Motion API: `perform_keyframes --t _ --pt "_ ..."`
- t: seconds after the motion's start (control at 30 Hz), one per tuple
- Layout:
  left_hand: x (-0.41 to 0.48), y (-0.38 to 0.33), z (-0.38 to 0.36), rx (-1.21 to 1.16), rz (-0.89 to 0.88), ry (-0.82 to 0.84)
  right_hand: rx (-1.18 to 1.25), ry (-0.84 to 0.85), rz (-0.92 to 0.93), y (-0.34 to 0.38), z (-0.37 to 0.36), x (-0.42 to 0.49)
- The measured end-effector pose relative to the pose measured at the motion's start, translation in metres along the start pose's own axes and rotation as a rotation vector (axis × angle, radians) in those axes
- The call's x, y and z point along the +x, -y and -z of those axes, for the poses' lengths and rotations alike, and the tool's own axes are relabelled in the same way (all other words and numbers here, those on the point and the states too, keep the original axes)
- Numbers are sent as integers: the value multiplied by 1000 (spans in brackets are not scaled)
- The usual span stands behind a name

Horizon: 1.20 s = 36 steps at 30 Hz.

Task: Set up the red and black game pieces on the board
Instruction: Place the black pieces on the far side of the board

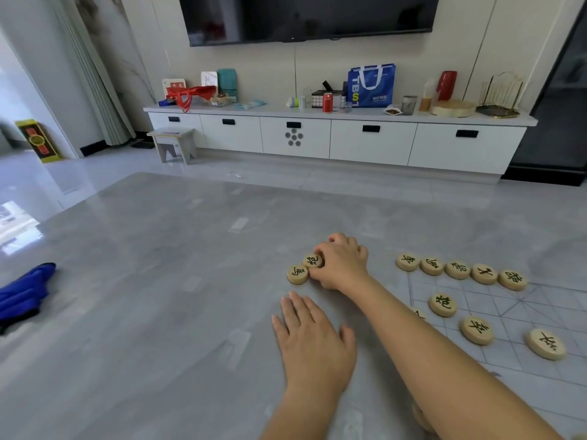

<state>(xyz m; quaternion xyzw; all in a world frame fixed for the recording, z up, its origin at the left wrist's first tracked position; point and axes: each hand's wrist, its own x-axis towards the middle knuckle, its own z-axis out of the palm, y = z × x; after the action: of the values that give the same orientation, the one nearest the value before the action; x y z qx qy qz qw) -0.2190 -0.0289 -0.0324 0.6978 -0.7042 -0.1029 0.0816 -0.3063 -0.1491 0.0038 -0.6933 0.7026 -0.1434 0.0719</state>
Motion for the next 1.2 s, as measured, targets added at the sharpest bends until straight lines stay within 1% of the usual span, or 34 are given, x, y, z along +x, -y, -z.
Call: perform_keyframes --t 0.17,0.27,0.43,0.63,0.83,1.1,1.2 --pt "-1 -1 6 22 -6 -2 111 -84 -4 -19 20 -17" --pt "-2 -1 9 28 10 -41 113 -98 -22 -45 38 -36" --pt "-1 -1 6 2 7 -65 132 -123 -126 -101 68 -71" --pt "6 1 -1 54 16 -106 132 -129 -273 -161 100 -113" --pt "12 7 -7 61 27 -125 145 -173 -388 -204 111 -143" --pt "19 14 -13 101 31 -135 134 -196 -438 -228 117 -159" --pt "20 16 -15 109 27 -151 133 -220 -497 -250 122 -166"
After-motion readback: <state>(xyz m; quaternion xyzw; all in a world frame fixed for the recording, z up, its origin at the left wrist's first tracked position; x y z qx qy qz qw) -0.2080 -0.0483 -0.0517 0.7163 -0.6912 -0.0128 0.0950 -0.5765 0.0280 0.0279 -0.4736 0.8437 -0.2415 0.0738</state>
